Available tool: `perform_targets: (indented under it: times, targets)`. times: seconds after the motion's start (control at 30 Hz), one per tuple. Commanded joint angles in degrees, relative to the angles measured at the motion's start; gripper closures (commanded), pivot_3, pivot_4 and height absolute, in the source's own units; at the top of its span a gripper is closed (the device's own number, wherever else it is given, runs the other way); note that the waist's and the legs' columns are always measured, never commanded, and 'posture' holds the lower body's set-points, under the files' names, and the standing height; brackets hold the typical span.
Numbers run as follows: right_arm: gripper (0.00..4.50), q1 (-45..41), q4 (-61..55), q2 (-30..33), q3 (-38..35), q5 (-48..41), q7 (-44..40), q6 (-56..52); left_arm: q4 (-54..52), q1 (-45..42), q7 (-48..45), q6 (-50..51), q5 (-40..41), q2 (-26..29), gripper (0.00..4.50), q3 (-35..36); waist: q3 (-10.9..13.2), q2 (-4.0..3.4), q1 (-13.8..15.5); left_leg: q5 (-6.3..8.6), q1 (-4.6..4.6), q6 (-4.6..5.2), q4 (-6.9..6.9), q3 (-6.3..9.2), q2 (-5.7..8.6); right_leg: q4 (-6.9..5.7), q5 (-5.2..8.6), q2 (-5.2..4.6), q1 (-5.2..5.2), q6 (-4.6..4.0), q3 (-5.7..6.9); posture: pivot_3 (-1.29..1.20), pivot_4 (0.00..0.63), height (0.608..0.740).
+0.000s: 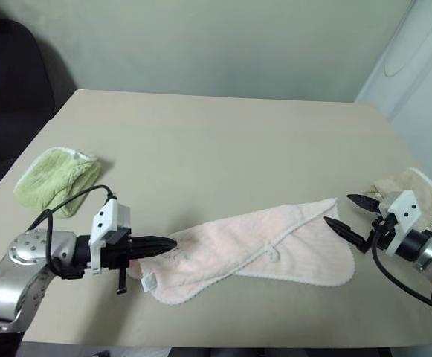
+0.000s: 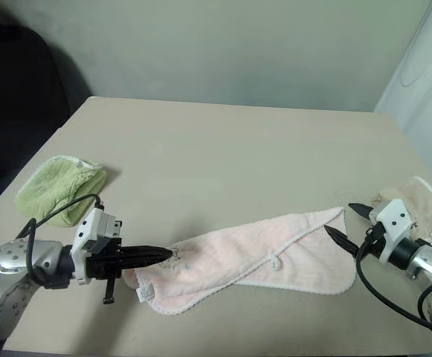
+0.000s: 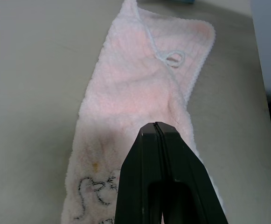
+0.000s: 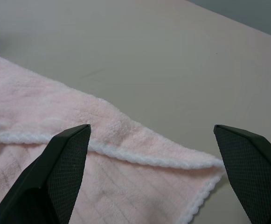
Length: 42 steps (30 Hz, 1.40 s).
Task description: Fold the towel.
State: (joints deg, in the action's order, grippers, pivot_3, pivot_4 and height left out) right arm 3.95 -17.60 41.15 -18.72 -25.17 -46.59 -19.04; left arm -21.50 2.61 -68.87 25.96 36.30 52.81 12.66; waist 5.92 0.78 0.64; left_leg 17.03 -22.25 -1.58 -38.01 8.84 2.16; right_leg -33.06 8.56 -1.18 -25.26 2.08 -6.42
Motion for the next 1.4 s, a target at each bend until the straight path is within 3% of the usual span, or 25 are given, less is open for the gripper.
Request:
perform_targets:
  times: [0.03,0.5,0.73,1.1,1.4]
  targets:
    - [0.04,-0.28,-0.79,1.01,-0.66,-0.53,-0.93,0.45,-2.34,0.25,0.72,-0.76,0.48,-0.37,4.50,1.33,0.00,0.00,0.01,0.00,0.00,0.00,0.00,0.01,0.00,-0.01,0.00,0.00,0.00,0.00,0.00,0.00,0.150,0.740]
    - [0.04,0.40,-0.01,3.28,-1.68,0.48,-2.11,1.13,-1.99,-1.87,-0.62,-4.77,-3.90,-0.92,4.50,-3.22,-0.03,0.00,0.02,0.00,0.02,0.00,0.00,0.01,0.00,0.00,-0.02,0.00,0.02,-0.03,0.00,0.00,0.150,0.740]
    - [0.04,-0.73,3.95,4.77,0.73,6.04,-1.80,4.85,-2.19,-4.47,-0.90,-4.92,-4.56,-1.73,4.50,-6.75,-0.04,-0.02,0.07,0.00,0.00,0.01,-0.02,0.00,0.01,0.00,-0.07,-0.01,0.02,-0.11,0.00,0.00,0.150,0.740]
    - [0.04,-12.67,16.42,9.70,12.48,20.40,-3.53,16.64,-0.14,-7.13,-2.36,-7.73,-7.91,-2.79,4.50,-12.70,-0.03,-0.11,0.01,-0.01,0.11,0.02,0.00,-0.02,-0.01,-0.02,-0.11,-0.02,0.07,-0.14,0.00,0.00,0.150,0.740]
    - [0.04,-25.98,35.18,11.56,22.13,31.90,-3.88,29.86,0.57,-7.11,-2.27,-9.32,-8.98,-3.52,4.50,-13.48,-0.01,-0.10,0.16,-0.01,0.20,0.07,0.02,0.01,-0.02,-0.03,-0.32,-0.08,0.15,0.00,0.01,0.00,0.150,0.740]
